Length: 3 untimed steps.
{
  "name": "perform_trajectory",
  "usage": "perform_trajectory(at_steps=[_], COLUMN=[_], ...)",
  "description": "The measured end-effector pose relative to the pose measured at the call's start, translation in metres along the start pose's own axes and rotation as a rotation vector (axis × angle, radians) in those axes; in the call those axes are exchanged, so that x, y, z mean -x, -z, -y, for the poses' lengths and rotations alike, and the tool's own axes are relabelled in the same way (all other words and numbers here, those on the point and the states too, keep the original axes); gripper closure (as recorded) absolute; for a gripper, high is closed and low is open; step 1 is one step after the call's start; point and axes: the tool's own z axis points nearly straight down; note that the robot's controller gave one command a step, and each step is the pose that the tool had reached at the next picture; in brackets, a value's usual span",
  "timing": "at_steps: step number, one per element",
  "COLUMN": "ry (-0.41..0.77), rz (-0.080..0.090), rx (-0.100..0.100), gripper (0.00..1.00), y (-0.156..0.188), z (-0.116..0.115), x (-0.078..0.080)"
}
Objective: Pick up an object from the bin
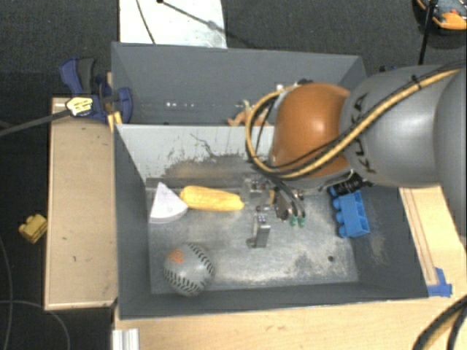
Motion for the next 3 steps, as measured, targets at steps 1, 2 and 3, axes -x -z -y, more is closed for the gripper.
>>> perform_trajectory(at_steps=[1, 2, 3], ry=[-0.003, -0.206, -0.279], rz=[0.008, 0.019, 0.006], rx=[0.001, 0.003, 0.0], gripper=[0.0, 0.0, 0.0], y=[0.005, -0.032, -0.055], z=[0.0, -0.023, -0.037], x=[0.002, 0.024, 0.033])
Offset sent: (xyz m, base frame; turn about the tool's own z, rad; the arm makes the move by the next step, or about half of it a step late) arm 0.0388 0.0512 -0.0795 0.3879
